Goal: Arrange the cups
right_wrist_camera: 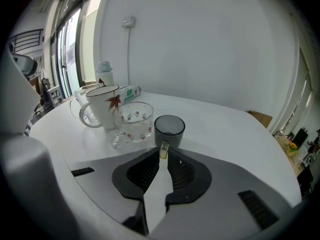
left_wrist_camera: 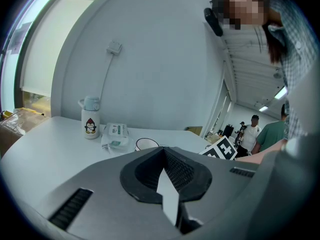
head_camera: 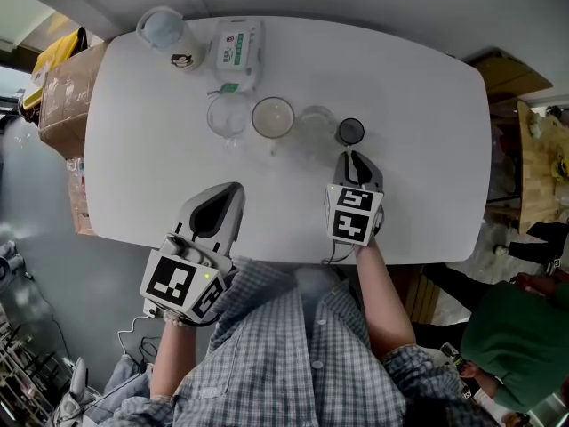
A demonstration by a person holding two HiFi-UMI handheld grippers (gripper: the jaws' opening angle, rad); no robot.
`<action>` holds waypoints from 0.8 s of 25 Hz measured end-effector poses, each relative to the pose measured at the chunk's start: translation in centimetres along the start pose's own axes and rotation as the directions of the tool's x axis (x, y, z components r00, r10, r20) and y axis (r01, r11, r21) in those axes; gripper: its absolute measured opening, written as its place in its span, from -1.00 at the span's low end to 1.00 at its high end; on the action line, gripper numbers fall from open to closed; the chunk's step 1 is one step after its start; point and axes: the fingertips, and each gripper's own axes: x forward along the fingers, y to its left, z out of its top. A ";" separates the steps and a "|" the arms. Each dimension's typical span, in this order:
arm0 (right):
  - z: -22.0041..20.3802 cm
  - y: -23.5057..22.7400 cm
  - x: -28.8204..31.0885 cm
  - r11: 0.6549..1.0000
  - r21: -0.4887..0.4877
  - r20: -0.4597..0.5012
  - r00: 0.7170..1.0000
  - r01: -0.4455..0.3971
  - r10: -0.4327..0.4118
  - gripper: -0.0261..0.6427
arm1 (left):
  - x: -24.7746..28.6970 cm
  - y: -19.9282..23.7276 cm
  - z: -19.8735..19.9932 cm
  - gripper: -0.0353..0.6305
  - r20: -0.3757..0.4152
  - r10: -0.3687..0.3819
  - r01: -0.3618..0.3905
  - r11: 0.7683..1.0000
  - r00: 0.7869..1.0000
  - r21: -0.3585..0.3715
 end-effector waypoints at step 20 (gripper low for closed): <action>5.4 -1.6 -8.9 0.984 0.049 0.290 0.945 -0.172 0.151 -0.82 | -0.9 -1.2 2.8 -0.86 0.062 0.027 -0.029 0.999 0.998 0.039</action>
